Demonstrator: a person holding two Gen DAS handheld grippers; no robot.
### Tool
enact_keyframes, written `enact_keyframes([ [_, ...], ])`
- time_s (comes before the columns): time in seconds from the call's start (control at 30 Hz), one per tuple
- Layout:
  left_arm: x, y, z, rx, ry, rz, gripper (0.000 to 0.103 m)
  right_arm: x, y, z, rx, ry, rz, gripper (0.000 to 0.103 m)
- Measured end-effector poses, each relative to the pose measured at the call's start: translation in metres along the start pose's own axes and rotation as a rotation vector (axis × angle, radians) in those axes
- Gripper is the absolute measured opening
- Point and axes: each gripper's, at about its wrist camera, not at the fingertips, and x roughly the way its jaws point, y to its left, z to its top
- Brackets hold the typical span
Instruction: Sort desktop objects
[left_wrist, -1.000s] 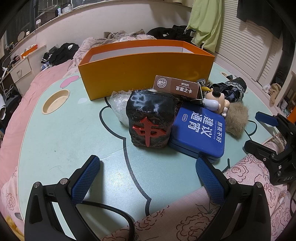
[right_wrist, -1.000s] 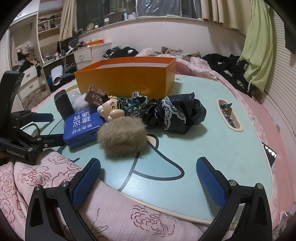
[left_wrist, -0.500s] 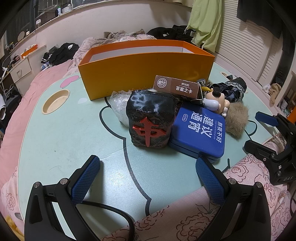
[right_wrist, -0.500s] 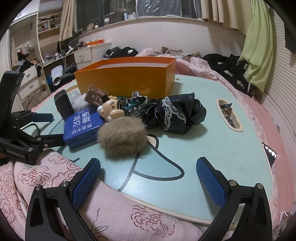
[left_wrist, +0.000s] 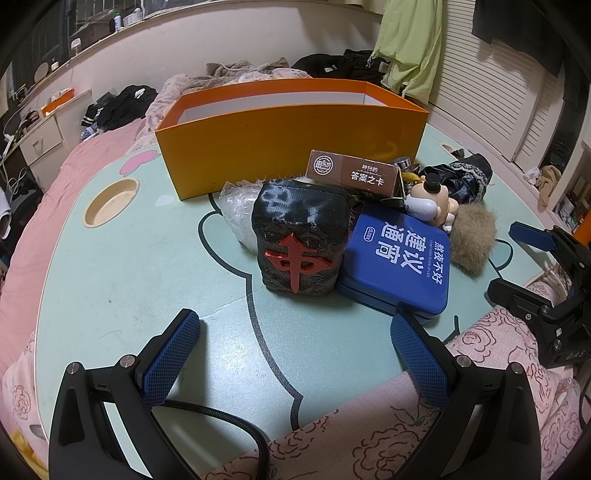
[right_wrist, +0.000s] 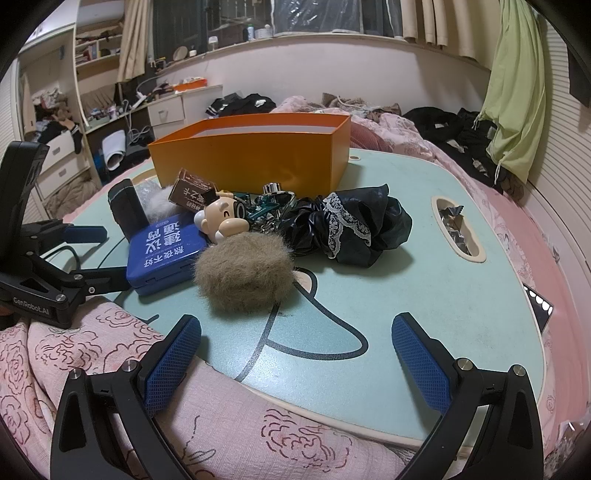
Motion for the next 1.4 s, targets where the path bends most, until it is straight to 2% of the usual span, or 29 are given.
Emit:
enact_keyframes([
  [0.13,-0.007,0.011,-0.002,-0.057,-0.034,-0.046,0.103,0.0,0.0,0.0,0.0,0.0,0.0,0.103],
  [0.27,-0.029,0.024,-0.003,-0.123,-0.139,-0.072,0.103,0.0,0.0,0.0,0.0,0.0,0.0,0.103],
  [0.37,-0.035,0.028,0.005,-0.124,-0.18,-0.092,0.102,0.0,0.0,0.0,0.0,0.0,0.0,0.103],
  [0.43,-0.034,0.026,0.014,-0.113,-0.199,-0.089,0.096,0.0,0.0,0.0,0.0,0.0,0.0,0.103],
  [0.5,-0.031,0.024,0.022,-0.087,-0.202,-0.092,0.082,0.0,0.0,0.0,0.0,0.0,0.0,0.103],
  [0.63,-0.026,0.014,0.028,-0.02,-0.182,-0.125,0.061,0.0,0.001,0.0,0.0,0.0,0.0,0.103],
  [0.7,-0.025,0.011,0.028,0.006,-0.182,-0.128,0.044,-0.001,0.0,0.0,0.0,0.0,-0.001,0.103],
  [0.8,-0.029,0.013,0.027,0.004,-0.189,-0.139,0.042,-0.001,0.0,-0.001,0.0,0.0,0.0,0.103],
  [1.07,-0.063,0.017,0.008,0.007,-0.23,-0.107,0.041,-0.001,0.001,0.0,0.001,0.0,-0.001,0.103],
  [1.23,-0.065,0.019,0.003,0.023,-0.206,-0.095,0.039,-0.001,0.001,0.0,0.001,-0.001,-0.001,0.103],
  [1.33,-0.051,0.023,0.003,-0.024,-0.174,-0.112,0.042,-0.001,0.001,0.0,0.001,-0.001,-0.001,0.103],
  [1.37,-0.044,0.024,0.003,-0.038,-0.153,-0.112,0.043,-0.001,0.001,0.0,0.001,-0.001,0.0,0.103],
  [1.4,-0.04,0.023,0.002,-0.041,-0.139,-0.11,0.049,-0.001,0.001,-0.001,0.001,-0.001,0.0,0.103],
])
